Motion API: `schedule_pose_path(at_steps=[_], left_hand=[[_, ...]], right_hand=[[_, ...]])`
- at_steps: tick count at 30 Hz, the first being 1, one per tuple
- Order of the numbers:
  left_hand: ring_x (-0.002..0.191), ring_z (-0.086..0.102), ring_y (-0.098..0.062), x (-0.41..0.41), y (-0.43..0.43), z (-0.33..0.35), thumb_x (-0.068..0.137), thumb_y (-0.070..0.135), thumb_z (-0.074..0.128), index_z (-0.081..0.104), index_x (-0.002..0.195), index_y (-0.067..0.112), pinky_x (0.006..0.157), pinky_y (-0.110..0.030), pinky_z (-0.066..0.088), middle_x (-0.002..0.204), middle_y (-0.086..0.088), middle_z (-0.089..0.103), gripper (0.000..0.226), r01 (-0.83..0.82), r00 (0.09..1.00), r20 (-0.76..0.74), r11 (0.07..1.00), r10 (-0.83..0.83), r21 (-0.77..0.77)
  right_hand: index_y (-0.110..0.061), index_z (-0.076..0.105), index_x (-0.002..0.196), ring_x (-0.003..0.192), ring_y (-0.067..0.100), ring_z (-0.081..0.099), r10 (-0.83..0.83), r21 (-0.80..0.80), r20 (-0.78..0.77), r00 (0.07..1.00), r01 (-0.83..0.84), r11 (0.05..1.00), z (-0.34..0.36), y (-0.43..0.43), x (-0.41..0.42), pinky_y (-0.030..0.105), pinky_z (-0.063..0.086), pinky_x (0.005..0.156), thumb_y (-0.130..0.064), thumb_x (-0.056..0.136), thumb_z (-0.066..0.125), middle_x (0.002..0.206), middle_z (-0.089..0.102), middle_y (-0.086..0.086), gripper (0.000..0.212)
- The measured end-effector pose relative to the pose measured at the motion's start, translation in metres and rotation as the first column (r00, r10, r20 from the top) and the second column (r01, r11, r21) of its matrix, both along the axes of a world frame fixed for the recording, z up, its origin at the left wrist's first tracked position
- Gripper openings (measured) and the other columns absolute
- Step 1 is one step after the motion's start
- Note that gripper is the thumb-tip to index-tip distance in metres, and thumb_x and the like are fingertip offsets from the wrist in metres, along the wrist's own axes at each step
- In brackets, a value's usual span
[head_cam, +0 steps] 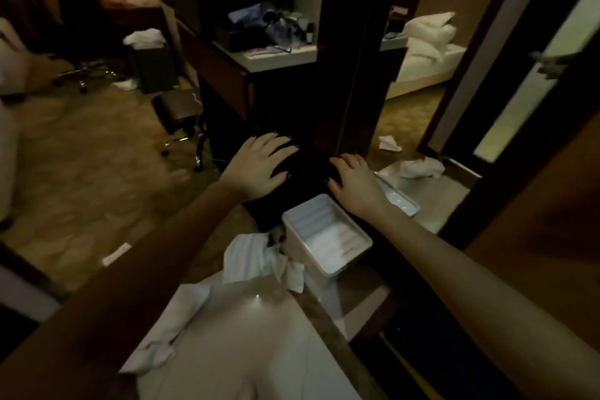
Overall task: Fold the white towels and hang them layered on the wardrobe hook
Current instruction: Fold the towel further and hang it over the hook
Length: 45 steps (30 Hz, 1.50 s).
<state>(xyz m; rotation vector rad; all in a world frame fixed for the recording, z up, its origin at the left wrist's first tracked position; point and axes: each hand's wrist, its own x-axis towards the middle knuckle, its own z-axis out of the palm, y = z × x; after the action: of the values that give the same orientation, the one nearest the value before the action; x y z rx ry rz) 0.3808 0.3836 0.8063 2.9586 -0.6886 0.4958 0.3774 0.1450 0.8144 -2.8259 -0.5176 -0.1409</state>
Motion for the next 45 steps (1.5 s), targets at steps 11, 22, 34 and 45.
schedule_pose_path(at_steps=[11,22,34,45], left_hand=[[0.147,0.019,-0.024,0.137,0.103,-0.165,0.097,0.04,0.051,0.032,0.15,0.028,0.117,-0.047,0.021,0.157,0.002,0.029,0.058,-0.093,0.947,-0.31,0.996,0.086,-0.009],[0.148,0.018,-0.024,0.247,0.116,-0.386,0.098,0.044,0.046,0.024,0.153,0.028,0.118,-0.047,0.02,0.159,0.001,0.025,0.061,-0.079,0.872,-0.48,0.996,0.093,0.049],[0.148,0.017,-0.027,0.326,0.12,-0.73,0.098,0.042,0.05,0.019,0.156,0.025,0.117,-0.046,0.021,0.161,-0.002,0.021,0.068,-0.194,0.729,-0.678,0.979,0.097,-0.068],[0.119,0.057,-0.025,0.392,0.101,-0.97,0.096,0.029,0.059,0.03,0.152,0.024,0.089,-0.032,0.05,0.155,-0.002,0.033,0.063,-0.281,0.685,-0.728,0.925,0.007,-0.256]], right_hand=[[-0.006,0.032,0.15,0.141,0.032,0.027,-0.051,-0.037,-0.306,0.951,0.042,0.998,-0.158,0.084,0.151,0.038,0.024,0.114,-0.026,0.103,0.048,0.152,0.035,0.016,0.053],[-0.011,0.023,0.154,0.143,0.03,0.024,-0.072,-0.06,-0.472,0.879,0.05,0.997,-0.383,0.109,0.249,0.035,0.022,0.113,-0.024,0.102,0.047,0.158,0.026,0.012,0.059],[-0.005,0.031,0.151,0.135,0.034,0.04,-0.084,0.014,-0.682,0.726,0.127,0.992,-0.722,0.123,0.325,0.041,0.035,0.11,-0.021,0.1,0.05,0.149,0.042,0.018,0.057],[-0.006,0.027,0.152,0.137,0.036,0.037,-0.152,0.1,-0.675,0.722,0.293,0.951,-0.958,0.153,0.394,0.042,0.033,0.112,-0.025,0.101,0.053,0.151,0.034,0.018,0.06]])
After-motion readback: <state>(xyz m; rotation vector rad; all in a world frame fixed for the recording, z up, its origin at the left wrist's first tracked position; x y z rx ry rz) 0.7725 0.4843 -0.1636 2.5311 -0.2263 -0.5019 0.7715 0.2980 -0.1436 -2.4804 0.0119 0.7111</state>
